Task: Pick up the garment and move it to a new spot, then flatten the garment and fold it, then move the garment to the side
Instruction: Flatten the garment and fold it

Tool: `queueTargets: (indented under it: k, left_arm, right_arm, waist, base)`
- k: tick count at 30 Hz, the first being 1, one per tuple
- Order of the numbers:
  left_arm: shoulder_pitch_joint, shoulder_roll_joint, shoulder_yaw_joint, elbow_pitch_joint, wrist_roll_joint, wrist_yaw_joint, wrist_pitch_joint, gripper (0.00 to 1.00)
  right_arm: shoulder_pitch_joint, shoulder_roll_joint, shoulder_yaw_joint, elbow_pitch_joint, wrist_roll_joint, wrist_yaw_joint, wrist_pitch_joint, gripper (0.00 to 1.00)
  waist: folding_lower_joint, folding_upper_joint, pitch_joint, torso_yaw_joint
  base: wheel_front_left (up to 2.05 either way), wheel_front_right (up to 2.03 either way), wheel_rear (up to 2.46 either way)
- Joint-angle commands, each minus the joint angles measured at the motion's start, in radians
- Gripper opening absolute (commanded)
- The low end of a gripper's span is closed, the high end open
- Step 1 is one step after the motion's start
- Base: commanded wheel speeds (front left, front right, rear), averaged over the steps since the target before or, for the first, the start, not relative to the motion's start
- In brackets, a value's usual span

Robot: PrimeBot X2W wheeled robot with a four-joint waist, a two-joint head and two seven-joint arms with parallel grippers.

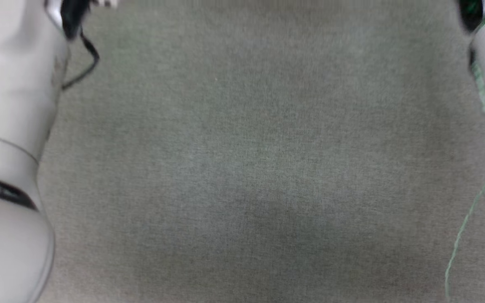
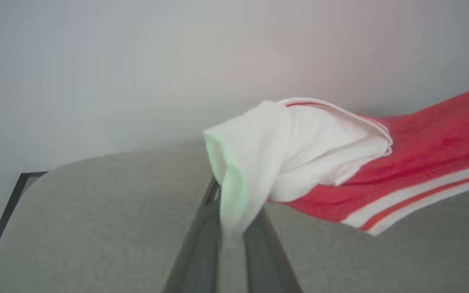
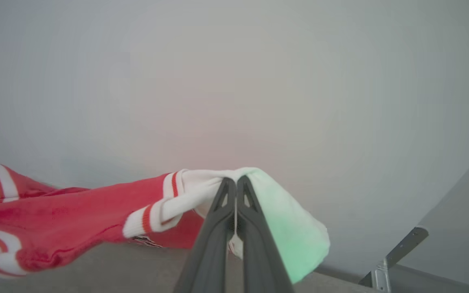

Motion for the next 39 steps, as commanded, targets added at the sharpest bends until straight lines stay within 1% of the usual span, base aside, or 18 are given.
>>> queueTargets:
  k: [1,2,5,9,10,11,15,17,19,22,25,28,32,35,39]
  left_arm:
    - [0.058,0.006,0.005,0.005,-0.016,-0.006,0.012,0.00]
    - [0.084,0.008,0.006,0.006,-0.021,-0.006,0.014,0.00]
    - [0.165,0.009,0.003,0.008,-0.033,-0.013,0.023,0.00]
    - [0.275,0.013,0.009,0.009,-0.057,-0.020,0.027,0.00]
    - [0.300,0.013,0.015,0.009,-0.066,-0.023,0.030,0.00]
    - [0.300,0.013,0.015,0.009,-0.066,-0.023,0.030,0.00]
    - [0.400,0.025,0.017,0.010,-0.085,-0.032,0.033,0.00]
    - [0.445,0.032,0.025,0.011,-0.099,-0.038,0.024,0.00]
    - [0.486,0.036,0.032,0.011,-0.113,-0.039,0.018,0.00]
    - [0.545,0.042,0.055,0.011,-0.145,-0.044,0.012,0.00]
    - [0.595,0.050,0.077,0.000,-0.177,-0.049,0.017,0.00]
    - [0.640,0.064,0.074,-0.015,-0.182,-0.050,0.017,0.00]
    - [0.699,0.067,0.067,-0.041,-0.189,-0.052,0.021,0.00]
    - [0.749,0.059,0.043,-0.067,-0.170,-0.053,0.030,0.00]
    - [0.817,0.050,0.025,-0.106,-0.164,-0.038,0.025,0.00]
  right_arm:
    - [0.075,0.011,0.061,-0.009,0.073,-0.002,0.055,0.00]
    - [0.116,0.016,0.085,-0.021,0.120,-0.002,0.086,0.00]
    - [0.231,-0.021,0.182,-0.109,0.244,-0.002,0.188,0.00]
    - [0.429,-0.117,0.283,-0.284,0.430,-0.002,0.330,0.00]
    - [0.475,-0.146,0.295,-0.332,0.475,-0.002,0.365,0.00]
    - [0.475,-0.146,0.295,-0.332,0.475,-0.002,0.365,0.00]
    - [0.669,-0.258,0.323,-0.525,0.632,-0.002,0.494,0.00]
    - [0.755,-0.299,0.309,-0.607,0.689,-0.002,0.534,0.00]
    - [0.829,-0.336,0.306,-0.685,0.717,-0.002,0.573,0.00]
    - [0.933,-0.377,0.272,-0.777,0.752,-0.002,0.624,0.00]
    - [1.019,-0.403,0.236,-0.862,0.774,-0.002,0.684,0.00]
    - [1.088,-0.420,0.189,-0.931,0.778,-0.002,0.739,0.00]
    - [1.174,-0.409,0.120,-1.010,0.765,-0.003,0.802,0.00]
    - [1.236,-0.395,0.079,-1.069,0.754,-0.003,0.861,0.00]
    - [1.309,-0.373,0.029,-1.146,0.722,-0.002,0.905,0.00]
  waist:
    - [0.0000,0.0000,-0.122,0.004]
    - [0.0000,0.0000,-0.146,0.002]
    - [0.0000,0.0000,-0.206,-0.003]
    - [0.0000,0.0000,-0.286,-0.009]
    - [0.0000,0.0000,-0.300,-0.009]
    - [0.0000,0.0000,-0.300,-0.009]
    - [0.0000,0.0000,-0.354,-0.010]
    - [0.0000,0.0000,-0.373,-0.013]
    - [0.0000,0.0000,-0.385,-0.014]
    - [0.0000,0.0000,-0.401,-0.013]
    - [0.0000,0.0000,-0.406,-0.011]
    - [0.0000,0.0000,-0.408,-0.008]
    - [0.0000,0.0000,-0.409,-0.001]
    - [0.0000,0.0000,-0.408,0.004]
    - [0.0000,0.0000,-0.406,0.009]
  base:
    - [0.00,0.00,0.00]
    - [0.00,0.00,0.00]
    - [0.00,0.00,0.00]
    - [0.00,0.00,0.00]
    - [0.00,0.00,0.00]
    - [0.00,0.00,0.00]
    - [0.00,0.00,0.00]
    - [0.00,0.00,0.00]
    - [0.00,0.00,0.00]
    - [0.00,0.00,0.00]
    - [0.00,0.00,0.00]
    - [0.00,0.00,0.00]
    - [0.00,0.00,0.00]
    - [0.00,0.00,0.00]
    - [0.00,0.00,0.00]
